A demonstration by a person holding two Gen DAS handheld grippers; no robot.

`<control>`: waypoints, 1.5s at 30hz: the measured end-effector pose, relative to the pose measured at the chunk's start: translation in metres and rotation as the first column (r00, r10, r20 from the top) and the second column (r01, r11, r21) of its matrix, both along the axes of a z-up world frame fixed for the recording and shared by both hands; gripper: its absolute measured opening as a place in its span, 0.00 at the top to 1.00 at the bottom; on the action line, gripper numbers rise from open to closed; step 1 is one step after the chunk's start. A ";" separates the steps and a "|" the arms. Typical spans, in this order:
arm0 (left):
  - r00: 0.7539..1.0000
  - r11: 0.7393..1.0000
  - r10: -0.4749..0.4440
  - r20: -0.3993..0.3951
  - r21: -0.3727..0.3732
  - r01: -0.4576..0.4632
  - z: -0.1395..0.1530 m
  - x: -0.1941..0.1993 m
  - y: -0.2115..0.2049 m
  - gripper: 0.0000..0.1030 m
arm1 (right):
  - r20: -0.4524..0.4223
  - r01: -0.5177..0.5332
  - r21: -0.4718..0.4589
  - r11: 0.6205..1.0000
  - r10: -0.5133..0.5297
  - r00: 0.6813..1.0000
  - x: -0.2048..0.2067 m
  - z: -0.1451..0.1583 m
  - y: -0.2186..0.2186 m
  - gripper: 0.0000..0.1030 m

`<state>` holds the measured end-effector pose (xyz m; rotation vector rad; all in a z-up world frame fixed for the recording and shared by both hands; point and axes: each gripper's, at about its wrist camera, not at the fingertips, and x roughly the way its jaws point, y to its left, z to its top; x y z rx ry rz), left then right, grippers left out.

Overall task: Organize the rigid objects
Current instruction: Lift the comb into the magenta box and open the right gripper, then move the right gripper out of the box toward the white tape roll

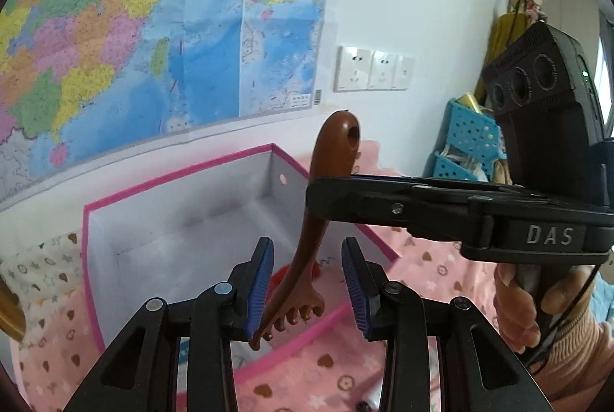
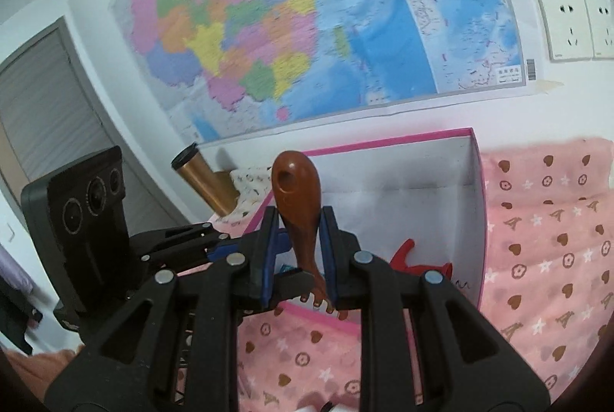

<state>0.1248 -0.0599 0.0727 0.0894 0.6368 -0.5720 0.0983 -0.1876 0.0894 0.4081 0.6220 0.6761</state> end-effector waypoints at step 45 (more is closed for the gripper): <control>0.999 1.000 0.014 -0.051 0.002 -0.014 -0.034 -0.031 0.012 0.56 | -0.129 0.111 -0.146 0.983 -0.130 0.983 -0.034 -0.059 -0.033 0.66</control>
